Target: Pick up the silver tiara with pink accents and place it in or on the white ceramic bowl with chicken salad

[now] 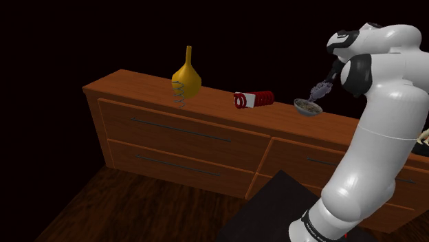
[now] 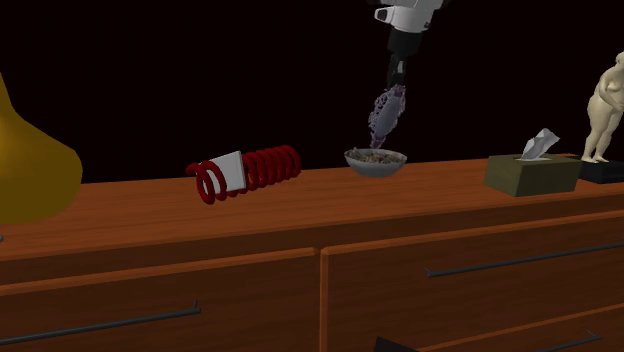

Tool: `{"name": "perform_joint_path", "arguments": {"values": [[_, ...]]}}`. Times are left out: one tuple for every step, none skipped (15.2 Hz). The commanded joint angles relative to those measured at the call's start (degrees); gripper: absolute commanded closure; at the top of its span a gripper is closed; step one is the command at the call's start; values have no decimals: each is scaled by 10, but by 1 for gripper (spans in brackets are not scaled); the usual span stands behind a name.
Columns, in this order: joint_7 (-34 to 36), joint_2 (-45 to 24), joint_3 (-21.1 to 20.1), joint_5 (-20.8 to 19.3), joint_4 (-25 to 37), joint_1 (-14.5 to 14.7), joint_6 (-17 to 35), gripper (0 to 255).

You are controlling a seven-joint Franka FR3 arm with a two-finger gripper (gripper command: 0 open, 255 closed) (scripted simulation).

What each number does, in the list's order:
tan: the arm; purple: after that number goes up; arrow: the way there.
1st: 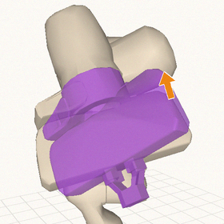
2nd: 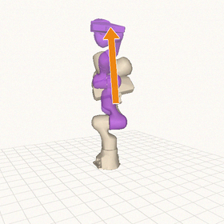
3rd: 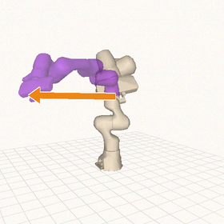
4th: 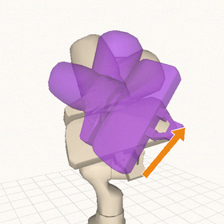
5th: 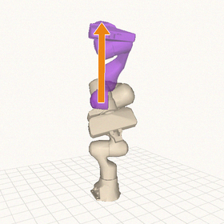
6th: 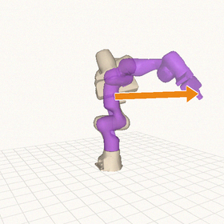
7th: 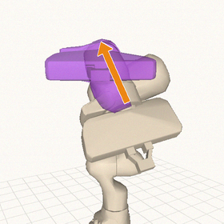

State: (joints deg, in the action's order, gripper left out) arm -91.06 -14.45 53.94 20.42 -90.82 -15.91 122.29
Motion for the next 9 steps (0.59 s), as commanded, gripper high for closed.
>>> {"name": "perform_joint_path", "arguments": {"values": [[-5,-14,-4,5,-20,-2,8,255],[-7,-14,-6,6,-27,-2,15,255],[-8,-14,-7,8,-34,-2,22,255],[-10,-15,-9,9,-41,-2,29,255],[-12,-15,-11,10,-48,-4,37,255],[-13,-16,-14,12,-54,-5,44,255],[-15,-17,-16,14,-61,-6,51,255],[-17,-18,-18,16,-67,-7,58,255],[-19,-19,-22,17,-73,-9,65,255]]}}
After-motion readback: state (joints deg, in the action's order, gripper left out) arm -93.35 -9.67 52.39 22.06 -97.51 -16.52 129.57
